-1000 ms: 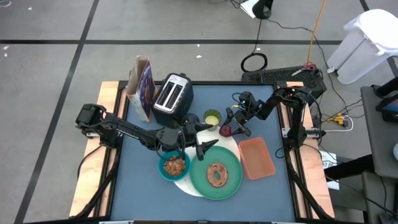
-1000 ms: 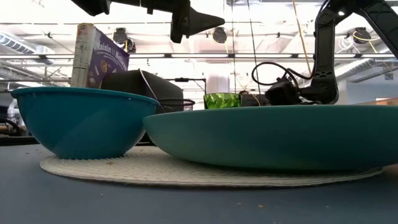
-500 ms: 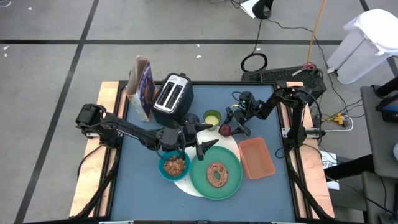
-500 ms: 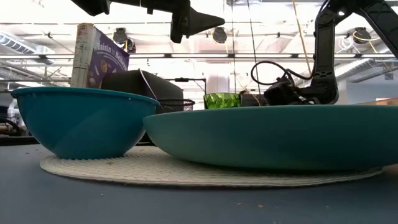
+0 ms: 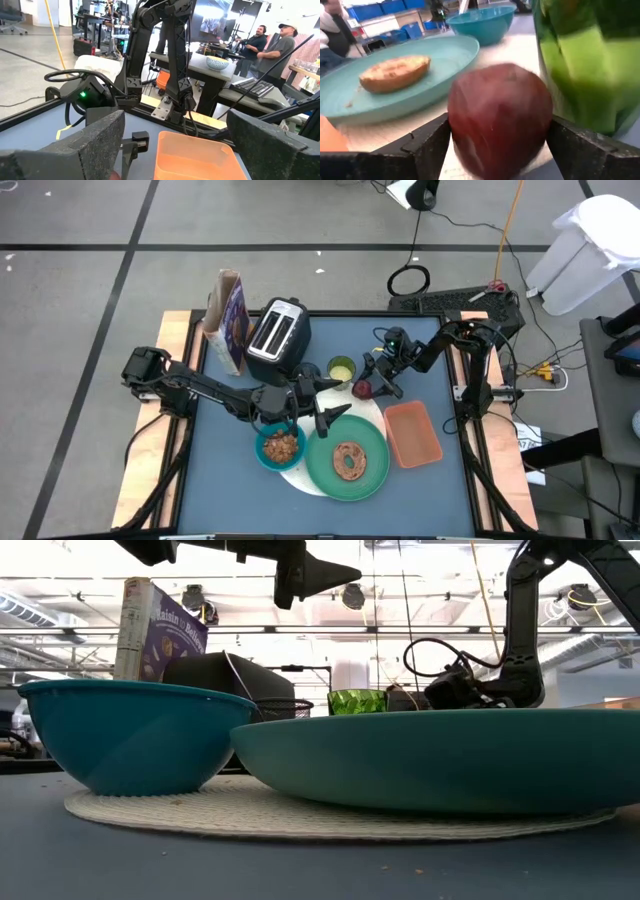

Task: Arrange a breakfast setting
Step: Put the red apple on the white mat

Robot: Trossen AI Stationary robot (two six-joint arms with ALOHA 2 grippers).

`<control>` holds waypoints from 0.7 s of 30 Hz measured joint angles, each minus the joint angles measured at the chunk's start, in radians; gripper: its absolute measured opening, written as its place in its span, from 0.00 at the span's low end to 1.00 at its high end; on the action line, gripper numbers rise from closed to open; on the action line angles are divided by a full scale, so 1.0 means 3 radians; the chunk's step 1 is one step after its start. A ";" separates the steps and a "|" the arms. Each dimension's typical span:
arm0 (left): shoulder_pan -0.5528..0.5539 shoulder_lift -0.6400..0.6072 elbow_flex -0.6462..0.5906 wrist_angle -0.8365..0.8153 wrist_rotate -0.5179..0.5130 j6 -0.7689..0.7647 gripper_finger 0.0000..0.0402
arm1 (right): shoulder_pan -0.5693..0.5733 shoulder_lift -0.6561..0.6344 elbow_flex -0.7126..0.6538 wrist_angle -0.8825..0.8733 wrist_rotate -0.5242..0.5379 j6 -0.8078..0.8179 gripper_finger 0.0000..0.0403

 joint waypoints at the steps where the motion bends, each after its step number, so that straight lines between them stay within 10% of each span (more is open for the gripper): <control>1: 0.0001 0.0000 0.0000 0.0000 -0.0001 0.0000 0.88 | 0.0001 0.0000 -0.0001 -0.0014 0.0012 -0.0001 0.76; 21: 0.0000 0.0000 0.0000 0.0000 -0.0001 -0.0001 0.88 | -0.0003 0.0003 -0.0003 0.0001 0.0024 0.0022 0.85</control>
